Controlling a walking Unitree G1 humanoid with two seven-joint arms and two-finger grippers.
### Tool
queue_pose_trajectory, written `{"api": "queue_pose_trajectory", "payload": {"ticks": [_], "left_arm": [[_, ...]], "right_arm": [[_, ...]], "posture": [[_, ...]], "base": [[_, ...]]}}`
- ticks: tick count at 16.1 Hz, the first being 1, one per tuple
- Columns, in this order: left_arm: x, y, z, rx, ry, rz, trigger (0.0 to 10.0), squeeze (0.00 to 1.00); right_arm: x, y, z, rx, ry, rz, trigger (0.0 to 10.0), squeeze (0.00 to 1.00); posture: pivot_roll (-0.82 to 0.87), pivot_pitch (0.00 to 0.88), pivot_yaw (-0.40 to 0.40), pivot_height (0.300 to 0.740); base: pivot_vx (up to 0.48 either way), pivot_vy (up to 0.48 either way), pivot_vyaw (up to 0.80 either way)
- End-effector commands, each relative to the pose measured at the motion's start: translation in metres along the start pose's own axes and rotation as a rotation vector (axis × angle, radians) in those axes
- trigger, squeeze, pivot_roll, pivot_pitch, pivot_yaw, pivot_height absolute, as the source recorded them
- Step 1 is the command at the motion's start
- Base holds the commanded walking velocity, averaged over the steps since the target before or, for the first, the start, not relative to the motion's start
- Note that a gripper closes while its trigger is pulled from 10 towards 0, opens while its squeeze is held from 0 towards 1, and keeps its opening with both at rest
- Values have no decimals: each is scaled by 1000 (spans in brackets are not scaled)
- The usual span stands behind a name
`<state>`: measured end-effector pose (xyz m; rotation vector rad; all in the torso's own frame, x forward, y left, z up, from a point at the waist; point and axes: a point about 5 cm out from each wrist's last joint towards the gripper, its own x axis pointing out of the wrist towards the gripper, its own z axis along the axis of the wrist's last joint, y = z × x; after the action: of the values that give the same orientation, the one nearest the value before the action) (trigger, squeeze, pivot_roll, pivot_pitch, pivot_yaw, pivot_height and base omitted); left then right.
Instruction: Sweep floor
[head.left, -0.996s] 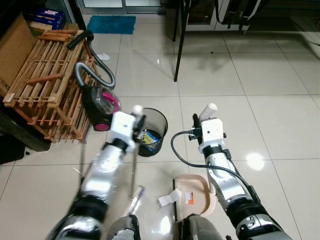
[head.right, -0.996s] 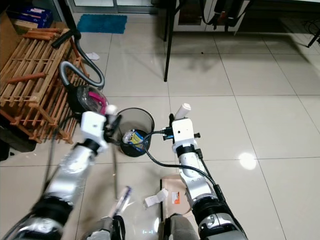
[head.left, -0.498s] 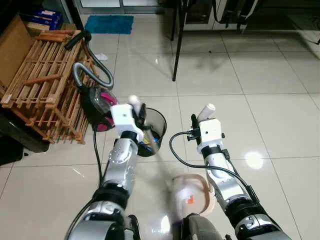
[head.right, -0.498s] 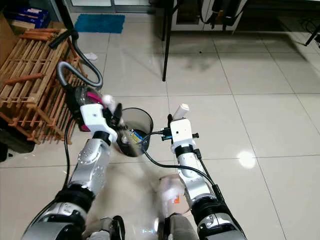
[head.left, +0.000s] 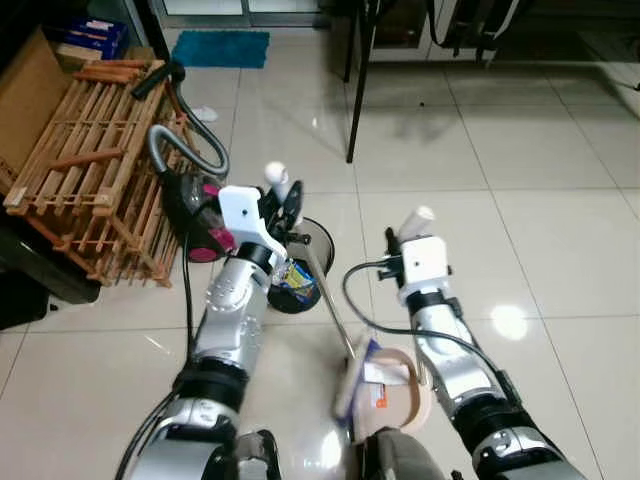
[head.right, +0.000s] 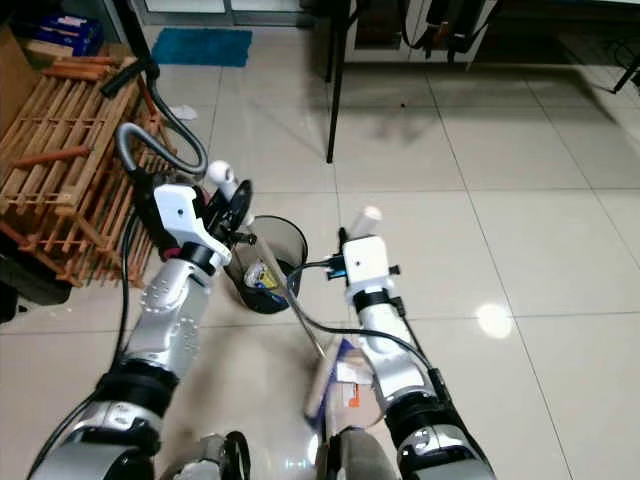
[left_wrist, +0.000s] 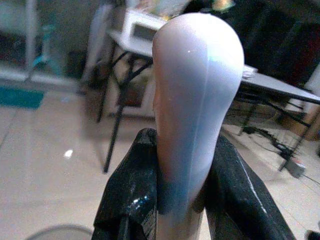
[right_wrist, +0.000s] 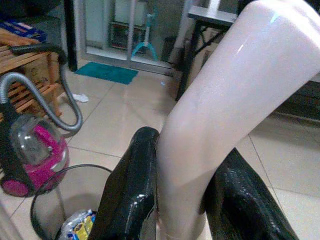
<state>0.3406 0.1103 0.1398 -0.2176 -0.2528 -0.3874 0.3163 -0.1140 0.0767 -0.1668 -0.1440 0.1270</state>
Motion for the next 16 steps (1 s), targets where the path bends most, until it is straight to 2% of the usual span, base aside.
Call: {"api": "queue_pose_trajectory", "payload": {"ticks": [1, 3, 5, 6, 8, 9, 13, 16], "left_arm": [[2, -2, 20, 42, -59, -105, 10000, 0], [-4, 4, 32, 109, -49, -211, 10000, 0], [-12, 9, 37, 147, -15, -264, 10000, 0], [-19, 21, 41, 187, -6, -239, 10000, 0], [-25, 30, 46, 222, 4, -219, 10000, 0], [-38, 40, 47, 279, 40, -212, 10000, 0], [-71, 68, 30, 328, 177, -35, 10000, 0], [-82, 80, 24, 338, 202, 96, 10000, 0]], "right_arm": [[-5, -7, -8, 23, 41, -34, 10000, 0], [-5, -15, -11, 48, 54, -77, 10000, 0], [-6, -21, -14, 72, 71, -105, 10000, 0], [-7, -25, -15, 92, 73, -125, 10000, 0], [-6, -28, -13, 118, 64, -134, 10000, 0], [-4, -30, -9, 150, 35, -122, 10000, 0], [-2, -49, 13, 222, -56, -96, 10000, 0], [0, -57, 32, 291, -80, -11, 10000, 0]], "posture": [[-44, 103, 4, 740], [-31, 83, 4, 740], [-17, 62, 4, 740], [-14, 47, 11, 740], [-9, 33, 18, 740], [-5, 16, 23, 740], [-18, 0, 22, 740], [-27, 0, 30, 740]], "base": [[0, 0, 0], [0, 0, 0], [0, 0, 0], [0, 0, 0], [0, 0, 0], [0, 0, 0], [0, 0, 0], [0, 0, 0]]}}
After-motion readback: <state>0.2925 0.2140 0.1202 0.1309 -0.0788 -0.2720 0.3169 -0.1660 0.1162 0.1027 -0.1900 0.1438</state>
